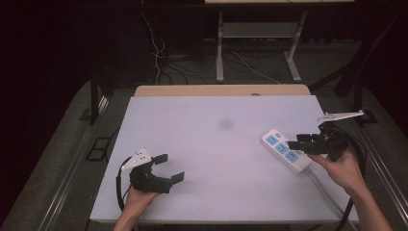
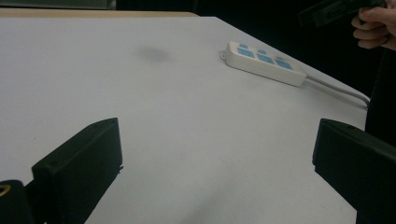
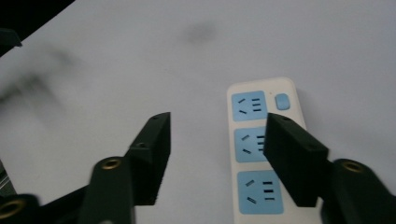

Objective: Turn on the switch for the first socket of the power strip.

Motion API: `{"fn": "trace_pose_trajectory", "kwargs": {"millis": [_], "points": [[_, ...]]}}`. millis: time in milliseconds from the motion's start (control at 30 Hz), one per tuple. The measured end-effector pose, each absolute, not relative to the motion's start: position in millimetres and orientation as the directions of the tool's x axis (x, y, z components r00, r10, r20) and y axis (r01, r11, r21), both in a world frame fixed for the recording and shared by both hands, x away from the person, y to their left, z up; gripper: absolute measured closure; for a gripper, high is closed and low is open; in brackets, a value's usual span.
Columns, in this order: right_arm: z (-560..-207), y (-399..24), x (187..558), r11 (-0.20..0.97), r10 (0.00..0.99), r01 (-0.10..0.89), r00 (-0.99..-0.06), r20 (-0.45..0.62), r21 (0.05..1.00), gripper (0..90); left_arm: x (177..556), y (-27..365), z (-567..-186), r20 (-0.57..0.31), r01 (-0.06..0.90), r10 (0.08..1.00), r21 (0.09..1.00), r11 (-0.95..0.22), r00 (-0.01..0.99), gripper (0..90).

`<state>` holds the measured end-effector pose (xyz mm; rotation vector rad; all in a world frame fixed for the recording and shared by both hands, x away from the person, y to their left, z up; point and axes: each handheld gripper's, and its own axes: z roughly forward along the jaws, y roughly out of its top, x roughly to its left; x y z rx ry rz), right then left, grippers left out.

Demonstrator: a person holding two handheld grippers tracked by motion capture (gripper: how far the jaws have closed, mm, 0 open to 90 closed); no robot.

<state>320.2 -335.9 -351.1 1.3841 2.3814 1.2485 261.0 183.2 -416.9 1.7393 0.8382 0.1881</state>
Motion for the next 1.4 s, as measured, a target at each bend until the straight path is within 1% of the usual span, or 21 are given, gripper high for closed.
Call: {"fn": "trace_pose_trajectory", "kwargs": {"millis": [133, 167, 200, 233, 633, 833, 1100, 1400], "points": [[-349.9, -330.6, 311.2, 0.201, 0.761, 0.658, -0.571, 0.307, 0.726, 9.6, 261.7, 184.4, -417.2, -0.287, 0.44, 0.621, 0.892, -0.105, 0.729, 0.0], [-349.9, -330.6, 311.2, 0.201, 0.761, 0.658, -0.571, 0.307, 0.726, 9.6, 261.8, 184.6, -417.3, -0.289, 0.441, 0.622, 0.891, -0.103, 0.728, 0.0], [-350.1, -329.9, 309.3, 0.192, 0.763, 0.655, -0.568, 0.309, 0.731, 7.6, 262.0, 184.9, -417.5, -0.29, 0.442, 0.622, 0.891, -0.102, 0.727, 0.0], [-350.6, -328.7, 306.7, 0.186, 0.76, 0.651, -0.57, 0.312, 0.736, 0.0, 262.2, 185.1, -417.6, -0.29, 0.443, 0.622, 0.891, -0.102, 0.727, 0.0], [-362.4, -316.7, 283.8, 0.156, 0.71, 0.618, -0.612, 0.347, 0.771, 0.1, 263.2, 186.5, -418.5, -0.298, 0.452, 0.624, 0.886, -0.099, 0.722, 0.0], [-369.5, -316.9, 277.4, 0.131, 0.698, 0.606, -0.618, 0.361, 0.784, 0.1, 263.7, 187.2, -418.9, -0.298, 0.456, 0.625, 0.884, -0.105, 0.721, 0.0], [-385.7, -314.0, 270.4, 0.119, 0.68, 0.607, -0.627, 0.381, 0.786, 0.1, 264.7, 187.4, -419.6, -0.298, 0.46, 0.625, 0.881, -0.111, 0.722, 0.0], [-408.3, -307.1, 263.2, 0.132, 0.676, 0.597, -0.638, 0.368, 0.791, 0.1, 265.5, 187.7, -420.2, -0.298, 0.465, 0.627, 0.878, -0.116, 0.72, 0.0]]}}
